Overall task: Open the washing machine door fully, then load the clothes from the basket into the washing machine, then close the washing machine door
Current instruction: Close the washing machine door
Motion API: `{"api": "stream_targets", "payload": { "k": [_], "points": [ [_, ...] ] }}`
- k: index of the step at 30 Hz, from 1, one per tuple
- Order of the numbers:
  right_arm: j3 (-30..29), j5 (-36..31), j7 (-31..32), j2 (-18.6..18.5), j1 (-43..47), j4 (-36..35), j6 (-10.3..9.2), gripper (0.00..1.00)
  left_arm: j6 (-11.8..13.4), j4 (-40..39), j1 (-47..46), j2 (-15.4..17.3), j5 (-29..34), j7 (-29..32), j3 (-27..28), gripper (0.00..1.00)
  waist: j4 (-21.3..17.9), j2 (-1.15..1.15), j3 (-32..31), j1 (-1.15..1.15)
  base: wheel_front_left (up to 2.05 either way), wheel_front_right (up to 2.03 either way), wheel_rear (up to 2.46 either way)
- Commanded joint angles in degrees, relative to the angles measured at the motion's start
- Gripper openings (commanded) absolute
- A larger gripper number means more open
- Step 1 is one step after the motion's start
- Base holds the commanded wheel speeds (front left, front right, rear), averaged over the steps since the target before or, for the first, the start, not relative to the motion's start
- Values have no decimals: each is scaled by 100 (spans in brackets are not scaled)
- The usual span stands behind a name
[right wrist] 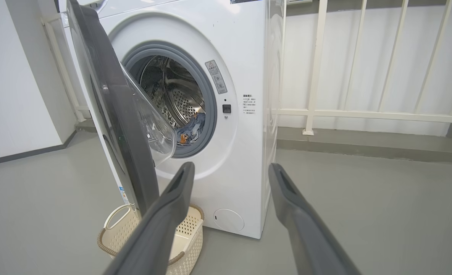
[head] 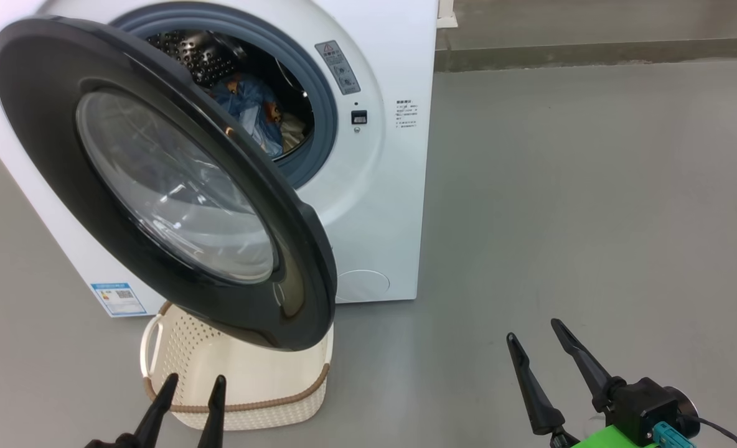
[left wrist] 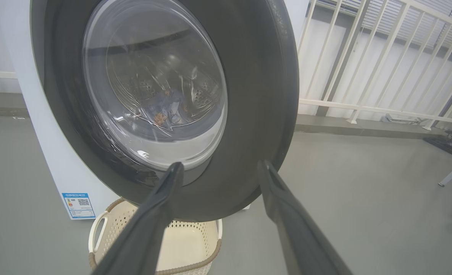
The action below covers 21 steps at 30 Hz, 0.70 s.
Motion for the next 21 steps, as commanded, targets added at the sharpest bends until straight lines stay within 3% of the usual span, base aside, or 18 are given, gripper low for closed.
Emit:
{"api": "stream_targets", "payload": {
  "k": [1, 10, 11, 12, 13, 21],
  "points": [
    [153, 2, -72, 3, -125, -146, 9, 100, -14, -100, -213, 60, 58, -37, 174, 100, 4, 0, 5, 0, 0, 0, 0],
    [146, 5, -69, 3, -133, -137, 9, 100, -14, -79, -242, 67, 54, -37, 156, 100, 27, 0, 11, 0, 0, 0, 0],
    [158, -16, -64, 3, -137, -137, 9, 42, -14, -76, -244, 69, 56, -37, 147, 100, 35, 0, 12, 0, 0, 0, 0],
    [158, -50, -65, 3, -146, -152, 9, 16, -14, -73, -247, 71, 60, -37, 137, 100, 45, 0, 14, 0, 0, 0, 0],
    [152, -60, -66, 3, -153, -177, 9, 0, -14, -71, -252, 73, 63, -37, 127, 100, 56, 0, 17, 0, 0, 0, 0],
    [293, -186, -70, 3, -331, -338, 9, 0, -14, -79, -308, 76, 70, -37, 70, 100, 191, 0, 112, 0, 0, 0, 0]
  ]
}}
